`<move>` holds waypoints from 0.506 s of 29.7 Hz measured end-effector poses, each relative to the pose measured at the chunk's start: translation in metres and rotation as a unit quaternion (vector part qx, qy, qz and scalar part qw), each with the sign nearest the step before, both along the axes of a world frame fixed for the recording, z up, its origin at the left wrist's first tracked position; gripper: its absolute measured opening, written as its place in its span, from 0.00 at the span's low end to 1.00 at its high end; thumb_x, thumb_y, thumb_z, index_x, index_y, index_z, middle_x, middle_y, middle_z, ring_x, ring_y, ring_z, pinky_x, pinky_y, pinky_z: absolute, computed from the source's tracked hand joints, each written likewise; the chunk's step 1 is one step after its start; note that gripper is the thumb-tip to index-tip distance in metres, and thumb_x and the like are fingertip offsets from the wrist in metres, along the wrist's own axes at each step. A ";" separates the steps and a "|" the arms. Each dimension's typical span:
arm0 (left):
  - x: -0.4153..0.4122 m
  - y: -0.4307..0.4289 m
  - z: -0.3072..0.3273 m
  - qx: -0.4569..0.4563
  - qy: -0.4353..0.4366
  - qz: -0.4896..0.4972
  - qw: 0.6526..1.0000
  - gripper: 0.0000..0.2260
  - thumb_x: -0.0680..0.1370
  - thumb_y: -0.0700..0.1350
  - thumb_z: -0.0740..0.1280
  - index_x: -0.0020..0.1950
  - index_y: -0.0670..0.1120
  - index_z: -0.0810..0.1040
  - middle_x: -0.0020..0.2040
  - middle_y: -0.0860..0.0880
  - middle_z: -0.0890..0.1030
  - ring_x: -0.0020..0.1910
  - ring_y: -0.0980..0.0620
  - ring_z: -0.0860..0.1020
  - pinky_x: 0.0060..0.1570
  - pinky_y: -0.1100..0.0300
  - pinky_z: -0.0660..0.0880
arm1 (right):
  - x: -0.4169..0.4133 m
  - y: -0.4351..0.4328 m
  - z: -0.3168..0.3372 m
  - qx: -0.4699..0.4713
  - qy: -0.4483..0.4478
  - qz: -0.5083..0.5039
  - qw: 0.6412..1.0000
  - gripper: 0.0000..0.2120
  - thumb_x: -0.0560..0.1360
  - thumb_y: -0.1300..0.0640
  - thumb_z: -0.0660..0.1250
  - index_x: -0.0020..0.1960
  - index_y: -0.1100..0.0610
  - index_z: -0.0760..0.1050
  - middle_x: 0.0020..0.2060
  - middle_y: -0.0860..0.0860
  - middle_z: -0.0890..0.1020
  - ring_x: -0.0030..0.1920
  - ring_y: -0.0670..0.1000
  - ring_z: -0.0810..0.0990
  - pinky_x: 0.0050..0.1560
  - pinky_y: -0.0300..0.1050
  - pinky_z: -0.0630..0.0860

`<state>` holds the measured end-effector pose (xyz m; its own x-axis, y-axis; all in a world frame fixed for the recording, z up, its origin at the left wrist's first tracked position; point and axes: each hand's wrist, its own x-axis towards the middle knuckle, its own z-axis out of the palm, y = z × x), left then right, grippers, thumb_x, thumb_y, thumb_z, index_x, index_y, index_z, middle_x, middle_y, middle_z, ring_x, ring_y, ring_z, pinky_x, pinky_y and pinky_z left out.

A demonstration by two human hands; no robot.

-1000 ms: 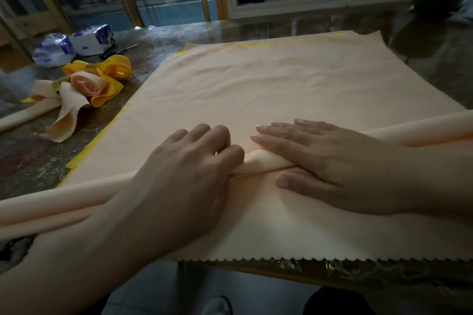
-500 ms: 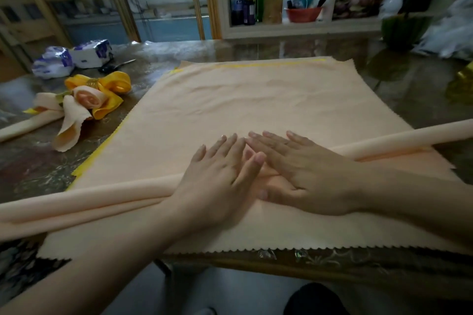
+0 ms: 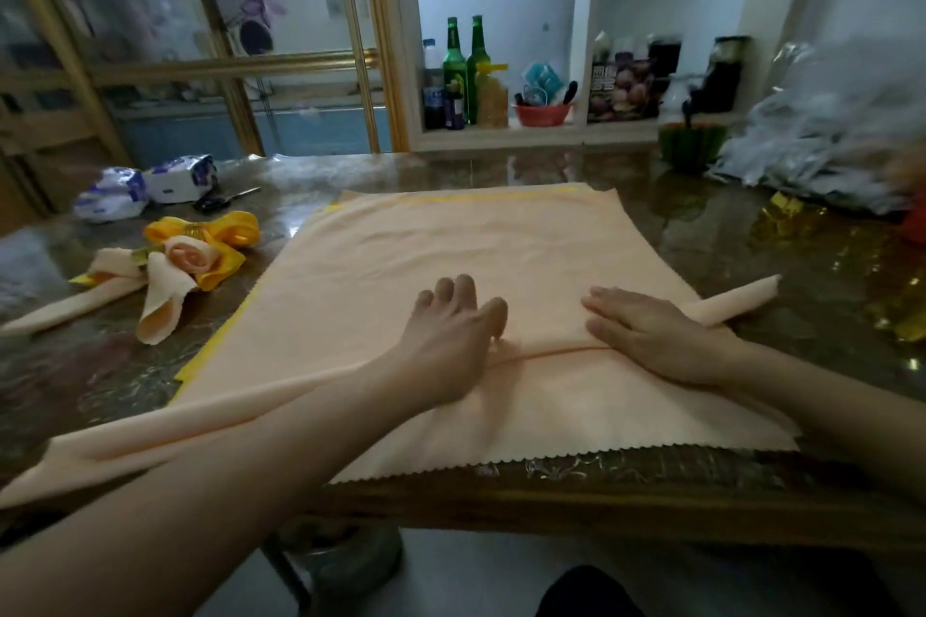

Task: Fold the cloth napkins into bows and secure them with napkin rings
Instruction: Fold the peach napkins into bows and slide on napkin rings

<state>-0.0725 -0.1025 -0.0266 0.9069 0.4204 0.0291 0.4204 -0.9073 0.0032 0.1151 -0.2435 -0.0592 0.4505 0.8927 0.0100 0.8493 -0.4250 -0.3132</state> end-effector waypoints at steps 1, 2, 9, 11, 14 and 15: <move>0.002 -0.002 0.003 -0.022 -0.001 -0.008 1.000 0.11 0.80 0.41 0.56 0.61 0.50 0.69 0.58 0.45 0.68 0.56 0.45 0.68 0.50 0.57 0.64 | -0.001 0.000 0.003 0.018 -0.001 -0.003 1.000 0.22 0.80 0.46 0.54 0.71 0.53 0.66 0.71 0.49 0.67 0.71 0.49 0.64 0.72 0.47 0.58; 0.004 0.000 0.001 -0.061 0.009 -0.006 0.998 0.10 0.80 0.41 0.56 0.58 0.49 0.72 0.54 0.46 0.69 0.53 0.46 0.71 0.46 0.58 0.65 | -0.003 0.001 0.004 0.032 -0.010 -0.002 0.999 0.18 0.80 0.47 0.57 0.66 0.53 0.71 0.64 0.49 0.73 0.65 0.50 0.69 0.67 0.47 0.64; 0.007 0.001 0.008 -0.206 -0.004 0.049 0.977 0.10 0.79 0.42 0.58 0.51 0.43 0.79 0.51 0.45 0.75 0.46 0.49 0.72 0.43 0.61 0.67 | -0.012 -0.015 0.043 -0.043 -0.010 0.010 0.999 0.09 0.78 0.52 0.63 0.56 0.52 0.76 0.47 0.46 0.75 0.45 0.43 0.73 0.42 0.34 0.68; 0.008 0.000 0.012 -0.258 -0.004 0.070 0.964 0.11 0.78 0.43 0.58 0.42 0.44 0.78 0.49 0.45 0.75 0.46 0.47 0.71 0.45 0.60 0.67 | -0.018 -0.015 0.054 -0.096 0.028 0.001 0.995 0.06 0.77 0.52 0.64 0.51 0.52 0.76 0.42 0.44 0.76 0.42 0.43 0.74 0.40 0.34 0.69; 0.009 -0.001 0.016 -0.298 0.007 0.084 0.951 0.21 0.82 0.52 0.52 0.35 0.47 0.76 0.50 0.45 0.75 0.48 0.47 0.71 0.51 0.59 0.65 | -0.040 -0.018 0.072 -0.107 0.142 0.011 0.984 0.08 0.75 0.55 0.65 0.39 0.56 0.76 0.33 0.47 0.75 0.33 0.46 0.71 0.34 0.37 0.68; 0.009 -0.002 0.017 -0.306 0.013 0.091 0.948 0.25 0.82 0.57 0.49 0.37 0.46 0.77 0.49 0.46 0.75 0.48 0.47 0.71 0.54 0.58 0.64 | -0.053 -0.018 0.075 -0.087 0.182 0.012 0.979 0.08 0.75 0.56 0.65 0.38 0.56 0.76 0.32 0.48 0.74 0.31 0.46 0.70 0.32 0.37 0.68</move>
<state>-0.0633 -0.1045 -0.0092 0.8152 0.5005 -0.2913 0.5763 -0.6513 0.4936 0.0625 -0.2614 0.0162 0.3745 0.8773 -0.3002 0.7052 -0.4797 -0.5220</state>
